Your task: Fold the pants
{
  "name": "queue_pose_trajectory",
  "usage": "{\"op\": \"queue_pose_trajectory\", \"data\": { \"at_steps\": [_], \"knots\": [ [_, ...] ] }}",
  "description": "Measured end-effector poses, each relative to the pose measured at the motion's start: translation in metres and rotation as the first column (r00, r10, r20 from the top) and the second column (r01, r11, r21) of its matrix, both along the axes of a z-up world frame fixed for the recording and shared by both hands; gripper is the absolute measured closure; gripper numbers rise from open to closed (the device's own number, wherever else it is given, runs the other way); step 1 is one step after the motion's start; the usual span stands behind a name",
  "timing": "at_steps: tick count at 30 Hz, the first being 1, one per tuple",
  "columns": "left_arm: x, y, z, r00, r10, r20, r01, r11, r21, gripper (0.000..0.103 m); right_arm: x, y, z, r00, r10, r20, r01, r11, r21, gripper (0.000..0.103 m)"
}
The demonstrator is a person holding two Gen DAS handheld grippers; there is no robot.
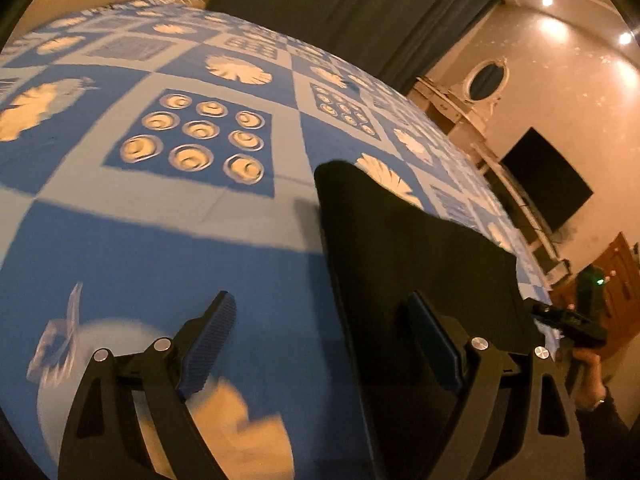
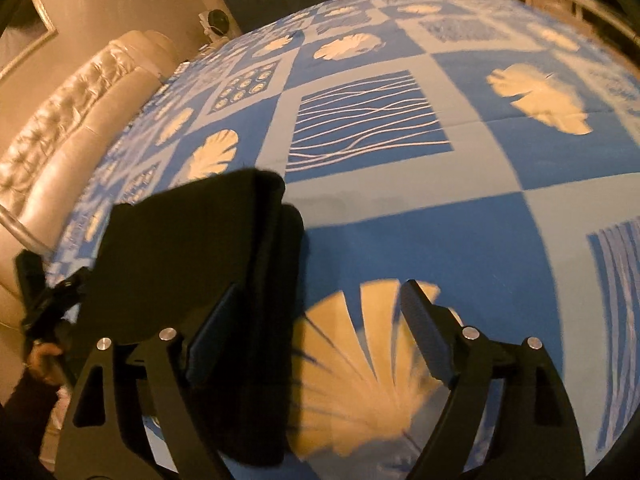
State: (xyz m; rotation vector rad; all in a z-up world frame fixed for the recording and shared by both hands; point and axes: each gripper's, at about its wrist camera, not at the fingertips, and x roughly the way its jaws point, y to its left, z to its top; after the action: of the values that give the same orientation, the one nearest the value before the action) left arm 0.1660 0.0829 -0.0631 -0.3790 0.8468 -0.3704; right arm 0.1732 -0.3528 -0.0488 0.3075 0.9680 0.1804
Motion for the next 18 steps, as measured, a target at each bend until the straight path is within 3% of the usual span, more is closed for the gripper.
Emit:
{"op": "queue_pose_trajectory", "data": {
  "at_steps": [9,13,18],
  "knots": [
    [-0.072,-0.018,0.016,0.988,0.154,-0.008,-0.153,0.986,0.073,0.017,-0.061,0.023,0.019,0.998,-0.054,0.042,0.059,0.991,-0.117,0.02],
    [-0.092,-0.034,0.025,0.987,0.161,-0.003,-0.161,0.984,0.08,0.017,-0.086,0.037,0.027,0.997,-0.035,0.069,0.043,0.991,-0.128,0.018],
    [-0.123,-0.059,0.041,0.989,0.131,0.063,-0.139,0.98,0.141,0.017,-0.114,0.055,0.035,0.995,-0.005,0.105,0.02,0.99,-0.143,0.014]
  ]
}}
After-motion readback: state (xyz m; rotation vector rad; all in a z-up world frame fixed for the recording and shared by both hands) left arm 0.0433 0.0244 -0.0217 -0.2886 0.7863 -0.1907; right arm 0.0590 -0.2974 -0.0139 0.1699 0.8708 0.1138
